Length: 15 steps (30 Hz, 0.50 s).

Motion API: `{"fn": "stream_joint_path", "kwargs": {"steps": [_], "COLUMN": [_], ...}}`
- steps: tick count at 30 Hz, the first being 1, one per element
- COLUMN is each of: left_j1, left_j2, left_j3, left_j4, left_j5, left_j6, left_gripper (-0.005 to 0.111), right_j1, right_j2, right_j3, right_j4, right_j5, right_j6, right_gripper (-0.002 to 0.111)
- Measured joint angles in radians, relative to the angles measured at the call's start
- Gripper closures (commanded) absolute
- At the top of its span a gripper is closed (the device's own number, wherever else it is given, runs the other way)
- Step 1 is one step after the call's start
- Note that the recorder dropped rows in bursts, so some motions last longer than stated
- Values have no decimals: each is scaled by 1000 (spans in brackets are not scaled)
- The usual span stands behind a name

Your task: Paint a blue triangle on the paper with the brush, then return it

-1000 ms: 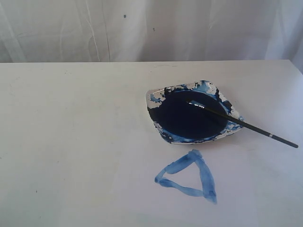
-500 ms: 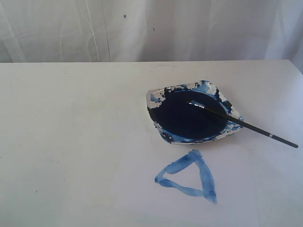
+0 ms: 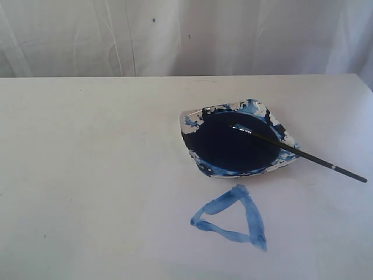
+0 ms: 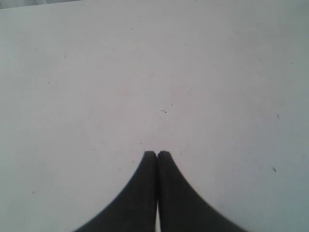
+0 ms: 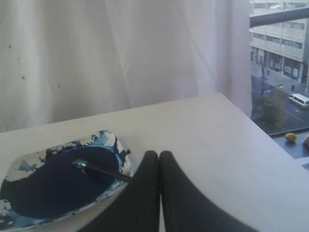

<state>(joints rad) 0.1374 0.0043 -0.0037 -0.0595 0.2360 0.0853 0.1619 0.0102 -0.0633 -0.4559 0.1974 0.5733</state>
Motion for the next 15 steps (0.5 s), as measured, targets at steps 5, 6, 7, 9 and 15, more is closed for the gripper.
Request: {"fn": "stream_joint_path", "kwargs": {"steps": [5, 6, 7, 9, 15], "left_j1": [0, 0, 0, 0, 0], "left_j2": [0, 0, 0, 0, 0], "left_j3": [0, 0, 0, 0, 0], "left_j4": [2, 2, 2, 2, 2], "left_j5": [0, 0, 0, 0, 0], "left_j6": [0, 0, 0, 2, 2], "left_gripper": [107, 107, 107, 107, 107], "right_j1": [-47, -48, -48, -50, -50], "right_j2": [-4, -4, -4, -4, -4], "right_j3": [57, 57, 57, 57, 58], "right_j4": [0, 0, 16, 174, 530], "right_j5": [-75, -66, -45, 1, 60], "right_j6": [2, 2, -10, -172, -613], "right_gripper": [108, 108, 108, 108, 108]}}
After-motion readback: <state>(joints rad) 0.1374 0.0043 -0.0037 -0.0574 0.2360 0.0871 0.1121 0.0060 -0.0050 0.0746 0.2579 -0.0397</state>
